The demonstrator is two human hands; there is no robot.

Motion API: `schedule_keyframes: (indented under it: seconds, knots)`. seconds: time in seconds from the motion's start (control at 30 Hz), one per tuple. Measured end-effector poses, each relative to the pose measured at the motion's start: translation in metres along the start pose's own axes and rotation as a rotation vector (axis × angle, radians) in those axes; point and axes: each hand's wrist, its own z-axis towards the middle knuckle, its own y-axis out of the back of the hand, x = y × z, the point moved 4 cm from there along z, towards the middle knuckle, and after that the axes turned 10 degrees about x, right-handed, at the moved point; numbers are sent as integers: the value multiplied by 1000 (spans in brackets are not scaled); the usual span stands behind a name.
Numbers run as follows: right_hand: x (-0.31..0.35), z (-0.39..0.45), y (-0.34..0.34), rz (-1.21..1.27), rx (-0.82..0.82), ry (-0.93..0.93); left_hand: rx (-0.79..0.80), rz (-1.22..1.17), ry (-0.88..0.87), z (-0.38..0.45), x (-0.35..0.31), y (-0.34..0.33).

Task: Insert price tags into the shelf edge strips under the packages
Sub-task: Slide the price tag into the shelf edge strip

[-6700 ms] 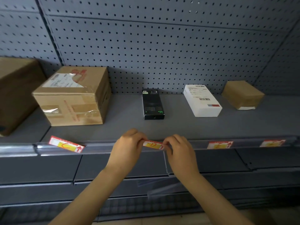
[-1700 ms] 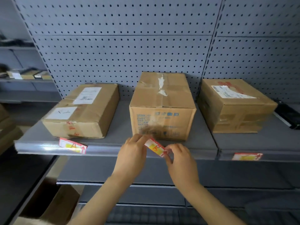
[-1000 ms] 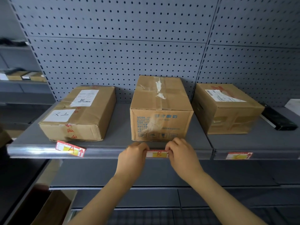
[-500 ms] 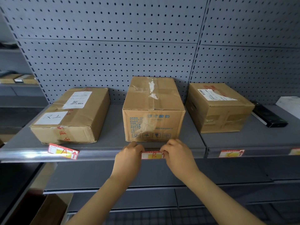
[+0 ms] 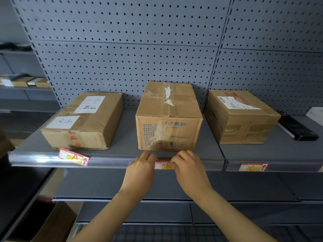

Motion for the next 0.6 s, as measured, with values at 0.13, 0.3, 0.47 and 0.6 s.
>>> schedule_keyframes:
  seconds: [0.13, 0.3, 0.47, 0.6]
  knots:
    - [17, 14, -13, 0, 26, 56, -31, 29, 45, -11, 18, 13]
    - [56, 35, -37, 16, 59, 123, -50, 32, 112, -28, 65, 22]
    - [110, 59, -60, 67, 81, 169, -52, 24, 151, -39, 119, 35]
    - [159, 83, -77, 124, 62, 148, -82, 39, 154, -46, 166, 54]
